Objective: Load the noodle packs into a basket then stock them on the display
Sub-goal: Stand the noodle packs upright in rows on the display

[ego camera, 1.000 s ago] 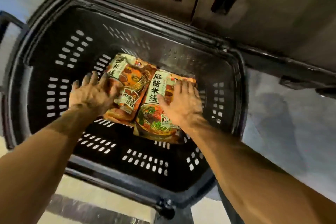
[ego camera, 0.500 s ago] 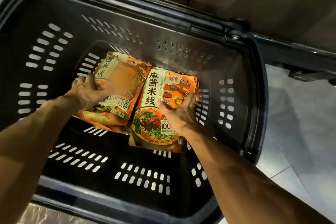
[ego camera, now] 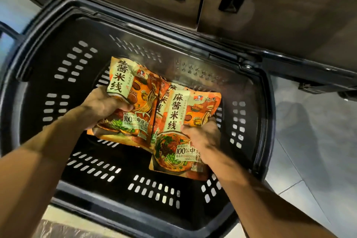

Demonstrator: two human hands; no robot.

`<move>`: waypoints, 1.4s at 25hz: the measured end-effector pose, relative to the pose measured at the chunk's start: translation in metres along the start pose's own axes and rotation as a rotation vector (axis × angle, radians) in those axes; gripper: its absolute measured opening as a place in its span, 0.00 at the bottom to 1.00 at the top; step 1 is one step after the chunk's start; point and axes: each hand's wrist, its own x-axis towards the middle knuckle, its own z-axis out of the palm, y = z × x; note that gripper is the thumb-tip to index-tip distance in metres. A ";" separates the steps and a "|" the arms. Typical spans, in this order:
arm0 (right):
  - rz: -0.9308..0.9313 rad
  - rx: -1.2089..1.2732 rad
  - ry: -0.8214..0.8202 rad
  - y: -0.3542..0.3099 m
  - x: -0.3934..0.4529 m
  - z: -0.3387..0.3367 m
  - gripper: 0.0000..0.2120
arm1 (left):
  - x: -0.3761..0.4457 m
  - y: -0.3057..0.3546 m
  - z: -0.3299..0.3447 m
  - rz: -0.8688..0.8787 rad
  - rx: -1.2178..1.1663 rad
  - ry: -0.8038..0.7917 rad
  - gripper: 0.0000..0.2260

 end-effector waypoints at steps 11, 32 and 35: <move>-0.273 0.135 -0.366 -0.086 -0.160 -0.068 0.17 | -0.148 0.019 -0.074 0.038 -0.255 0.136 0.29; -1.043 0.145 -0.378 -0.448 -0.585 -0.290 0.22 | -0.611 0.281 -0.263 0.645 -0.679 0.485 0.24; -1.129 0.195 -0.347 -0.460 -0.630 -0.336 0.21 | -0.652 0.311 -0.258 0.717 -0.671 0.470 0.21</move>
